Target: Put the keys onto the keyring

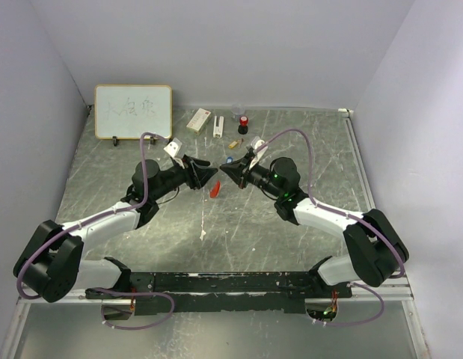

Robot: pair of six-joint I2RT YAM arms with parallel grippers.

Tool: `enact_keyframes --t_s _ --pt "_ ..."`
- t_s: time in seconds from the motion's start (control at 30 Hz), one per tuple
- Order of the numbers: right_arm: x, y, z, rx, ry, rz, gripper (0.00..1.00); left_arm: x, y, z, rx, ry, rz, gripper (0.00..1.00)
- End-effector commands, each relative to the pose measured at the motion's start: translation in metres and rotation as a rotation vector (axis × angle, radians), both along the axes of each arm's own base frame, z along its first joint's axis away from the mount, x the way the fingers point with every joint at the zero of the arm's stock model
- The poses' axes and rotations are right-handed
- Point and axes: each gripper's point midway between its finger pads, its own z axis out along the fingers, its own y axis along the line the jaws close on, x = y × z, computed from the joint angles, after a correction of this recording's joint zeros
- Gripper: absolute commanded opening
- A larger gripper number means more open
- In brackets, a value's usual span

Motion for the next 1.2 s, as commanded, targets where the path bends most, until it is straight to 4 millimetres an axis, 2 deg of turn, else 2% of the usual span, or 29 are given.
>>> enact_keyframes --t_s 0.0,0.2,0.5,0.7,0.87,1.17 --pt "-0.001 0.002 0.031 0.039 -0.080 0.019 0.00 -0.001 -0.009 0.020 -0.013 -0.092 -0.046 0.54" --pt "-0.005 0.004 0.035 0.035 -0.086 0.045 0.00 0.007 0.001 0.014 0.009 -0.087 0.029 0.56" --pt "0.010 -0.002 0.039 0.038 -0.035 -0.044 0.00 -0.015 -0.009 0.013 -0.017 -0.093 -0.088 0.60" --pt "0.015 -0.001 0.040 0.035 -0.001 -0.059 0.00 -0.021 -0.014 0.009 0.016 -0.105 -0.102 0.61" --pt "0.016 -0.001 0.041 0.046 0.011 -0.061 0.00 -0.016 -0.022 0.004 0.054 -0.103 -0.086 0.62" --pt "0.011 -0.001 0.043 0.068 0.037 -0.052 0.00 0.004 -0.024 -0.007 0.111 -0.079 0.022 0.61"
